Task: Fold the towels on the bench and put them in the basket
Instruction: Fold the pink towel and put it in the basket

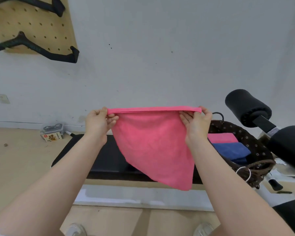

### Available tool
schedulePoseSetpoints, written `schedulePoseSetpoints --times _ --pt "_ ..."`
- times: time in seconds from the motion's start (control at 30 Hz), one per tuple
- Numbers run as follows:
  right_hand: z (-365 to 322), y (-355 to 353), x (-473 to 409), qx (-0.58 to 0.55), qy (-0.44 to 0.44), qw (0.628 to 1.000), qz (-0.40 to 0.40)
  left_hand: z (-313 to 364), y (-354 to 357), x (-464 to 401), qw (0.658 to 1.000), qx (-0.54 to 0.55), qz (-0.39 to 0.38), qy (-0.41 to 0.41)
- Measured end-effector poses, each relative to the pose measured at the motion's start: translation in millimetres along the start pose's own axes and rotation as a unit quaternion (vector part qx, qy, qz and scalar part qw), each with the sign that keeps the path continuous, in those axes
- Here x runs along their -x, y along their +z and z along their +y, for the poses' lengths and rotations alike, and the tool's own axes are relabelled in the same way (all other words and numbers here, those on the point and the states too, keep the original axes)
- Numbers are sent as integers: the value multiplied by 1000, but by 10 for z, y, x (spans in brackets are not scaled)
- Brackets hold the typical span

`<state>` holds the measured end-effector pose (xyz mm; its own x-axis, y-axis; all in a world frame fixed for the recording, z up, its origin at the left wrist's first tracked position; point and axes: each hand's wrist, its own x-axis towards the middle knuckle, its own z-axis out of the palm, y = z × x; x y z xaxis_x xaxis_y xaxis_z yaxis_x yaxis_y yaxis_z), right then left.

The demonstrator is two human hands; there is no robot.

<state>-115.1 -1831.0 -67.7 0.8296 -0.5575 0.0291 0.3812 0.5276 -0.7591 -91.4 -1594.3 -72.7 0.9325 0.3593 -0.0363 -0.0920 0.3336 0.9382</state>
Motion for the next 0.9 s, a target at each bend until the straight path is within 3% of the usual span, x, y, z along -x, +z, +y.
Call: schedulePoseSetpoints --times 0.17,0.37,0.5,0.6,0.73,0.83,0.9 --pt "186 68 -749 99 29 995 -7 66 385 -427 1000 -10 -25 -9" --pt "-87 490 -1053 13 0 1000 -8 321 700 -818 998 6 -21 54" --pt "171 165 -870 197 20 979 41 -105 457 -858 987 -145 21 60" --pt "508 -315 -729 317 69 944 66 -570 157 -828 970 -242 -2 39" --pt "788 -845 -485 393 199 897 36 -1074 -281 -758 905 -419 -69 -28" --pt "805 -1039 -350 403 226 887 16 -1254 -537 -666 881 -445 -126 -97" --pt "788 -1086 -315 409 244 879 14 -1278 -628 -598 875 -453 -146 -87"
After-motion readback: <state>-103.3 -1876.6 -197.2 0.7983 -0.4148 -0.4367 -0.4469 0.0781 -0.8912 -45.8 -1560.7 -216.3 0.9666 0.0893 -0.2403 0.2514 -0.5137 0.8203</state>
